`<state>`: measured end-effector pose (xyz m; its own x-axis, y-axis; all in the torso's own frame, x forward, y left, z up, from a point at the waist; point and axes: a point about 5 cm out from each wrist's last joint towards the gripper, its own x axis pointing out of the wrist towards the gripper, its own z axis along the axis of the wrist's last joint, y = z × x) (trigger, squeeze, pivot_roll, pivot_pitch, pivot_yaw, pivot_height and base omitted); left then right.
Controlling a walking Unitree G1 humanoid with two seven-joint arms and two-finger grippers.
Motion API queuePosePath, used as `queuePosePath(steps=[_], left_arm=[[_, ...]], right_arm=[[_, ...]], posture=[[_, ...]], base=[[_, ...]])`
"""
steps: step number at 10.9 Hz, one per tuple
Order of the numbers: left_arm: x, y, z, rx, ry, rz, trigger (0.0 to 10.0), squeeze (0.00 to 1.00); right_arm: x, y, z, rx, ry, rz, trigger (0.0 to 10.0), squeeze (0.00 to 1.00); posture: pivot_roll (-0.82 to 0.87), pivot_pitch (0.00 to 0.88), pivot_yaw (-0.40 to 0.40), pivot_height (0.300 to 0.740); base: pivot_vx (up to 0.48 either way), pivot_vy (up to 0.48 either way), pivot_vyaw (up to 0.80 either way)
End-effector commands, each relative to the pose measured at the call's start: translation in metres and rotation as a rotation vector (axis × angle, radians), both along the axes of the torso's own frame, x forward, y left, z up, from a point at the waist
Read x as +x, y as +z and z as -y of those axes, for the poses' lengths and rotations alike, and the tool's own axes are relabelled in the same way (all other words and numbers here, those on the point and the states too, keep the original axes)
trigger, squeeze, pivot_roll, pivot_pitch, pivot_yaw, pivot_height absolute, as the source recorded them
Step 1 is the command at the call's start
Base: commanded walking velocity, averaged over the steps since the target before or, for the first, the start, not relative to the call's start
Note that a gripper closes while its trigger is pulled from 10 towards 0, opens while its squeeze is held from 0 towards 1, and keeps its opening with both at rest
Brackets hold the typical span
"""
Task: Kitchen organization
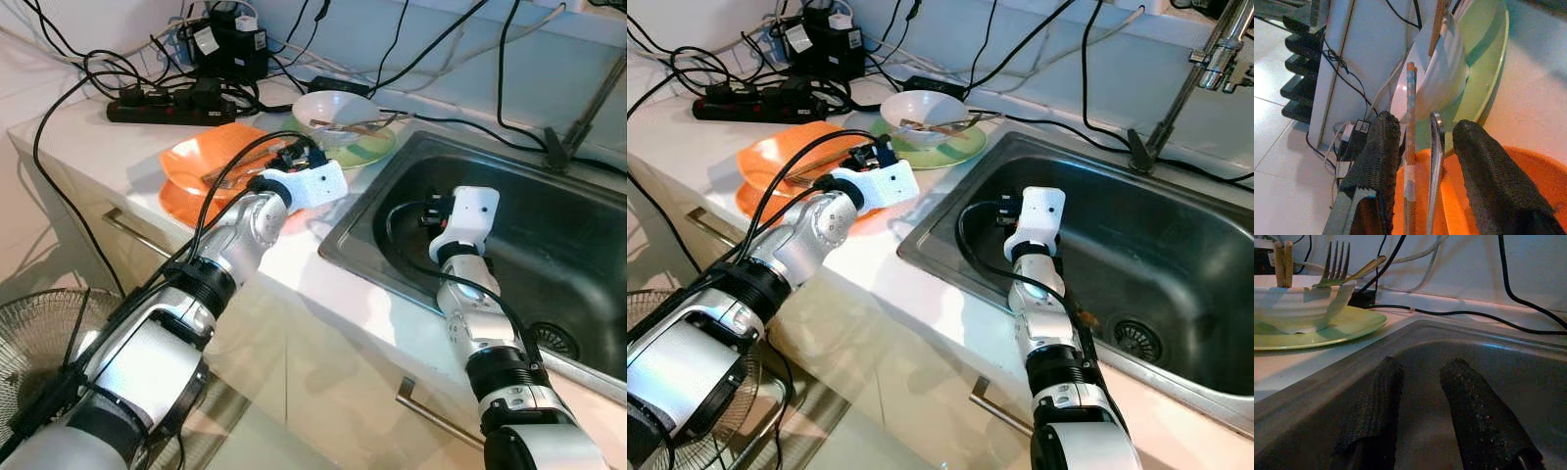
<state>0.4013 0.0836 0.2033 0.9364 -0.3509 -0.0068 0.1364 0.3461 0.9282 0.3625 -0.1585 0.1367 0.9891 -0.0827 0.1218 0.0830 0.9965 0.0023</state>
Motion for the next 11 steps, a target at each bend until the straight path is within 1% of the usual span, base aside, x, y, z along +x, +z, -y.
queuePosePath(steps=[1, 2, 4, 7, 10, 11], left_arm=[[0.003, 0.009, 0.000, -0.003, 0.012, 0.019, 4.2, 0.00], [0.003, 0.008, 0.001, -0.010, 0.011, 0.015, 0.2, 0.00], [0.002, 0.004, 0.003, -0.016, 0.001, 0.003, 0.0, 0.00], [0.002, 0.004, 0.004, -0.019, -0.005, 0.003, 0.0, 0.00], [0.001, 0.011, 0.007, -0.033, -0.017, 0.027, 0.0, 0.00], [-0.002, 0.025, 0.012, -0.109, -0.035, 0.058, 0.0, 0.00]], right_arm=[[0.002, 0.003, 0.000, -0.006, 0.003, 0.001, 10.0, 0.00], [0.002, 0.004, 0.000, -0.005, 0.003, 0.003, 10.0, 0.00], [0.001, 0.002, 0.000, -0.007, 0.000, -0.001, 10.0, 0.00], [0.000, 0.002, 0.001, -0.009, -0.005, -0.002, 10.0, 0.00], [0.000, 0.001, 0.000, -0.007, -0.002, -0.005, 10.0, 0.00], [0.001, 0.002, 0.000, -0.008, 0.002, -0.005, 10.0, 0.00]], posture=[[0.16, 0.027, -0.041, 0.740], [0.16, 0.027, -0.039, 0.740], [0.16, 0.026, -0.040, 0.740], [0.16, 0.028, -0.036, 0.740], [0.16, 0.030, -0.038, 0.740], [0.17, 0.028, -0.042, 0.740]], base=[[0.000, 0.000, 0.00], [0.000, 0.000, 0.00], [0.000, 0.000, 0.00], [0.000, 0.000, 0.00], [0.000, 0.000, 0.00], [0.000, 0.000, 0.00]])
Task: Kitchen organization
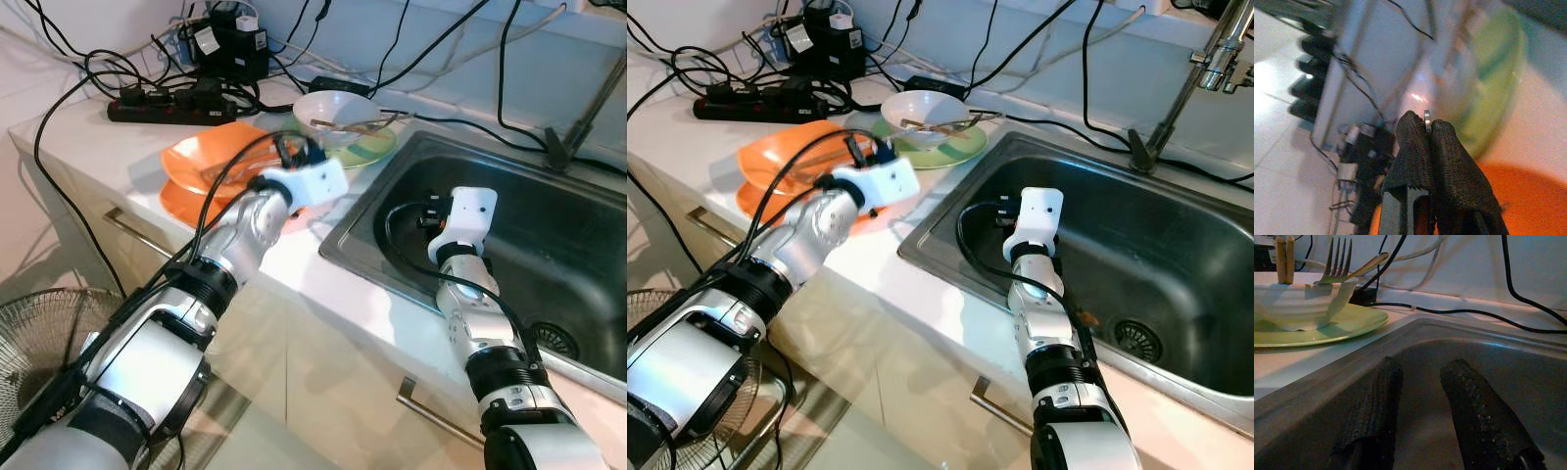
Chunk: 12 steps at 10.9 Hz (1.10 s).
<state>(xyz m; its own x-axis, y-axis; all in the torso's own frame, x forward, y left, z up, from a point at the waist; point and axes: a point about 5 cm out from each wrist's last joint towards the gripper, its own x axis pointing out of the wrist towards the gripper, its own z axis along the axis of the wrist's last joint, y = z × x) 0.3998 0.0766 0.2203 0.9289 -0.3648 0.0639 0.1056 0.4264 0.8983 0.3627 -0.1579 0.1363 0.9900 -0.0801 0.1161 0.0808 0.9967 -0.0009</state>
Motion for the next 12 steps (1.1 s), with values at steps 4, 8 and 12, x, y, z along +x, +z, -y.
queuePosePath(steps=[4, 8, 12], left_arm=[[-0.016, 0.040, 0.019, -0.444, -0.149, -0.062, 10.0, 0.00], [-0.035, 0.091, 0.016, -0.707, -0.308, 0.036, 10.0, 0.00], [-0.062, 0.110, 0.025, -0.986, -0.590, -0.046, 10.0, 0.00]], right_arm=[[0.005, 0.005, -0.004, -0.007, 0.022, 0.000, 10.0, 0.00], [0.010, 0.012, -0.009, -0.008, 0.057, 0.015, 10.0, 0.00], [0.013, 0.030, 0.002, -0.050, 0.069, 0.097, 10.0, 1.00]], posture=[[0.18, 0.017, -0.054, 0.740], [0.20, 0.000, -0.064, 0.740], [0.19, 0.000, -0.050, 0.740]], base=[[0.000, 0.000, 0.00], [0.000, 0.000, 0.00], [0.000, 0.000, 0.00]])
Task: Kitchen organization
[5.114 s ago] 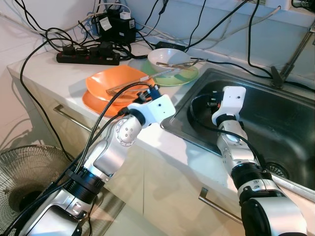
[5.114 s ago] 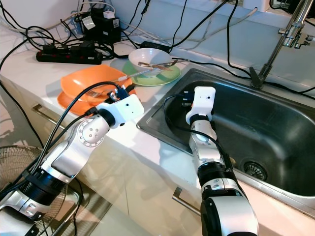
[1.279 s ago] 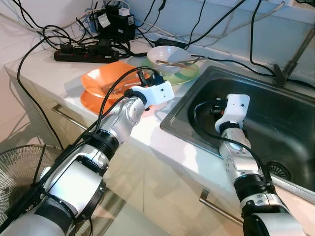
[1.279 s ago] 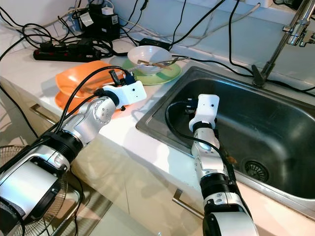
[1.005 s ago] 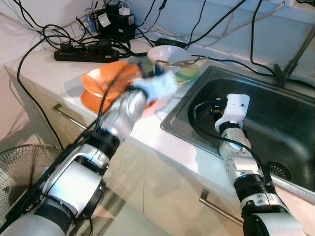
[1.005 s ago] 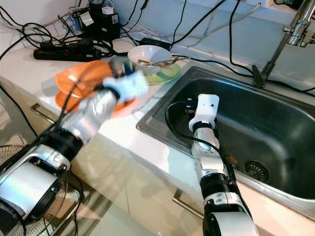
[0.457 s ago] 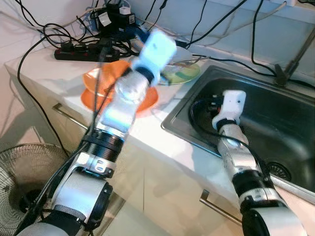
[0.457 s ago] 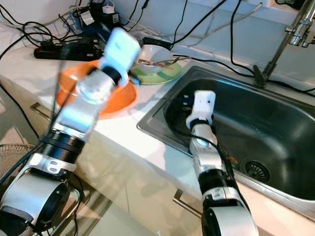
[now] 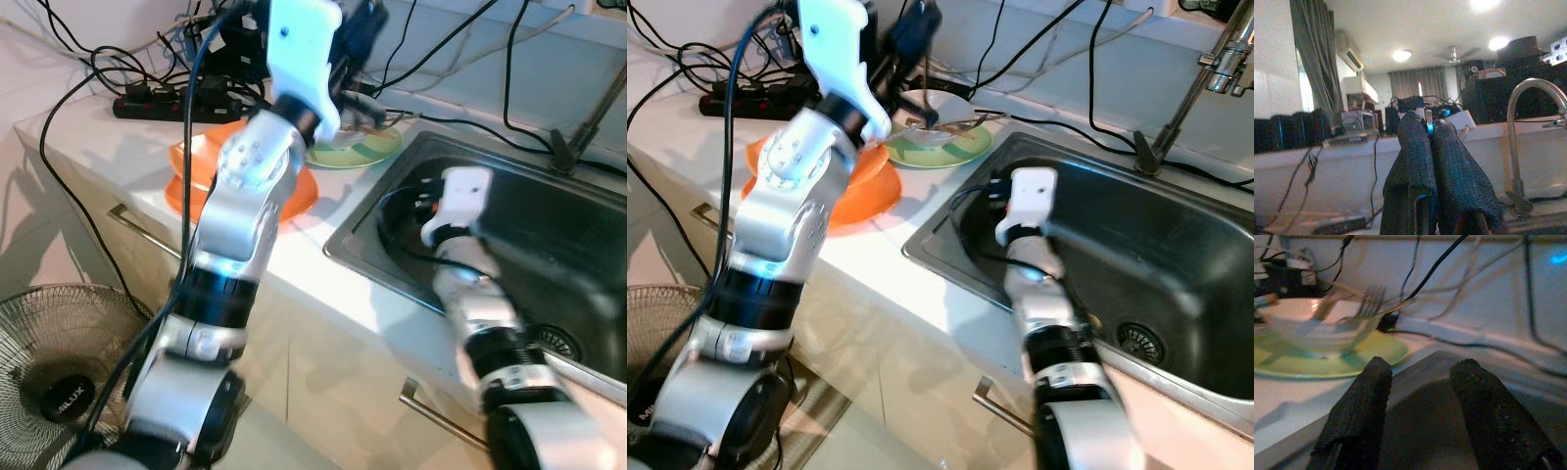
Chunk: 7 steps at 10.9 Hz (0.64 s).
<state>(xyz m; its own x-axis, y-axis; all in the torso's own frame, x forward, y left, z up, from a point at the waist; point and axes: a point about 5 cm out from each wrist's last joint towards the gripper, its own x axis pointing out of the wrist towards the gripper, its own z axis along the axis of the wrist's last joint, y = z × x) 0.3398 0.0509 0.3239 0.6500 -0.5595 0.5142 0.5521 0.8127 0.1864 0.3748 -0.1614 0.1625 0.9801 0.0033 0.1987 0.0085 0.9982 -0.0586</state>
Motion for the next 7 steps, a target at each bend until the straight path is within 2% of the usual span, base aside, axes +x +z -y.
queuePosePath(steps=[1, 3, 5, 6, 7], left_arm=[[-0.003, 0.002, -0.002, -0.010, -0.026, -0.002, 10.0, 0.00], [-0.004, 0.002, -0.004, -0.016, -0.046, -0.022, 10.0, 0.00], [-0.003, -0.001, -0.004, -0.013, -0.061, -0.048, 10.0, 0.00], [-0.002, -0.005, -0.004, -0.020, -0.067, -0.070, 10.0, 0.00], [0.001, -0.012, -0.005, -0.030, -0.075, -0.103, 10.0, 0.00]], right_arm=[[0.001, 0.014, 0.007, -0.005, 0.008, 0.057, 10.0, 1.00], [-0.002, 0.034, 0.021, -0.045, 0.084, 0.139, 10.0, 1.00], [-0.010, 0.038, 0.023, -0.055, 0.210, 0.167, 10.0, 1.00], [-0.015, 0.038, 0.019, -0.056, 0.303, 0.158, 10.0, 0.00], [-0.023, 0.037, 0.012, -0.038, 0.432, 0.154, 10.0, 0.00]], posture=[[0.19, 0.000, -0.045, 0.740], [0.18, 0.000, -0.030, 0.740], [0.17, 0.000, -0.012, 0.740], [0.17, 0.000, -0.008, 0.740], [0.16, 0.000, -0.002, 0.740]], base=[[0.000, 0.000, 0.00], [0.000, 0.000, 0.00], [0.000, 0.000, 0.00], [0.000, 0.000, 0.00], [0.000, 0.000, 0.00]])
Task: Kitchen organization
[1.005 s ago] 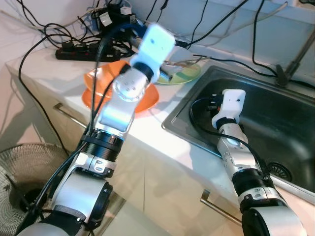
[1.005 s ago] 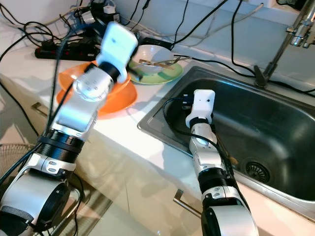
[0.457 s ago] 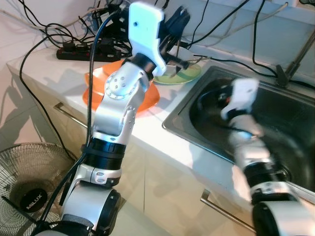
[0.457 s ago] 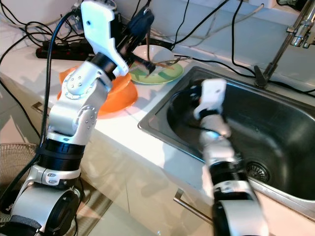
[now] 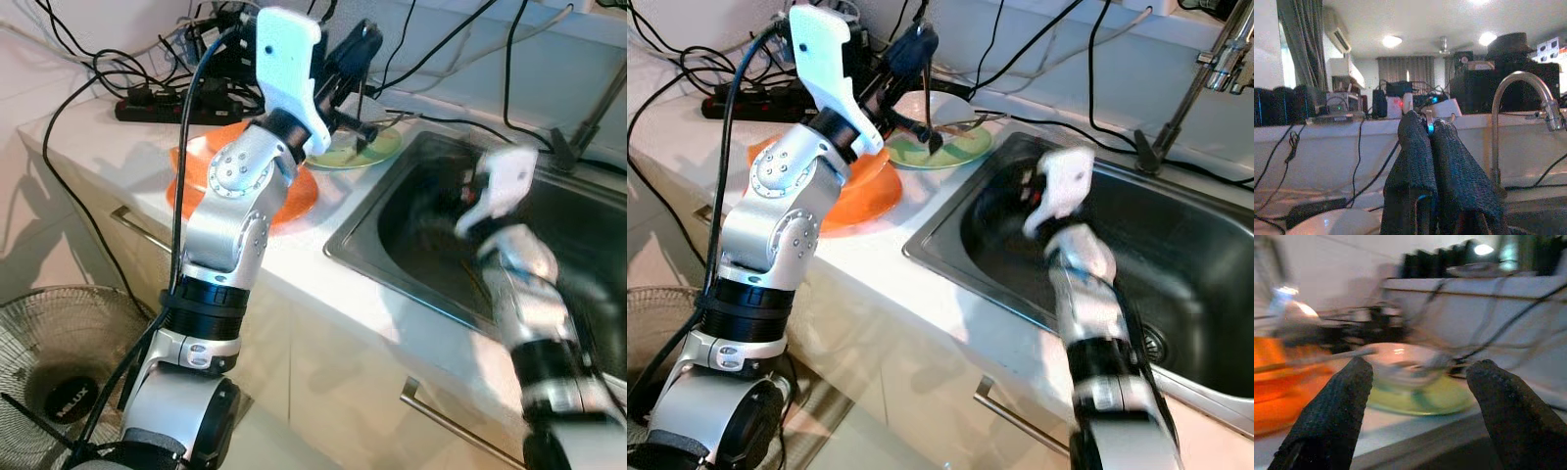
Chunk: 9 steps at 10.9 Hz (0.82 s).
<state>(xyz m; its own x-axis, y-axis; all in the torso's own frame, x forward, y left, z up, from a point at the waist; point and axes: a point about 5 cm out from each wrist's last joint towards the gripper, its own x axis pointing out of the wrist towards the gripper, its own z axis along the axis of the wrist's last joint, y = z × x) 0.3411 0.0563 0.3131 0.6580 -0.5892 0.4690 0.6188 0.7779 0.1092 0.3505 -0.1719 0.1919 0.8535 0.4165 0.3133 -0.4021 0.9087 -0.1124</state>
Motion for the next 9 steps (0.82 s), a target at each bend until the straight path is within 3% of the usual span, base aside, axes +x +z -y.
queuePosePath(steps=[1, 5, 7, 9], left_arm=[[0.001, -0.007, 0.000, 0.000, -0.019, -0.026, 10.0, 0.00], [-0.001, -0.042, 0.007, 0.022, -0.113, -0.127, 10.0, 0.00], [-0.001, -0.051, 0.010, 0.007, -0.140, -0.158, 10.0, 0.00], [-0.003, -0.047, 0.012, -0.020, -0.173, -0.145, 10.0, 0.00]], right_arm=[[-0.005, 0.008, -0.005, -0.002, 0.085, 0.019, 10.0, 0.00], [-0.012, 0.016, -0.019, 0.041, 0.176, 0.030, 10.0, 0.00], [-0.015, 0.014, -0.023, 0.029, 0.203, 0.019, 10.0, 0.00], [-0.020, 0.016, -0.025, 0.022, 0.235, 0.025, 10.0, 0.00]], posture=[[0.16, 0.000, -0.003, 0.740], [0.16, 0.009, -0.004, 0.740], [0.16, 0.012, 0.000, 0.740], [0.16, 0.011, 0.005, 0.740]], base=[[0.000, 0.000, 0.00], [0.000, 0.000, 0.00], [0.000, 0.000, 0.00], [0.000, 0.000, 0.00]])
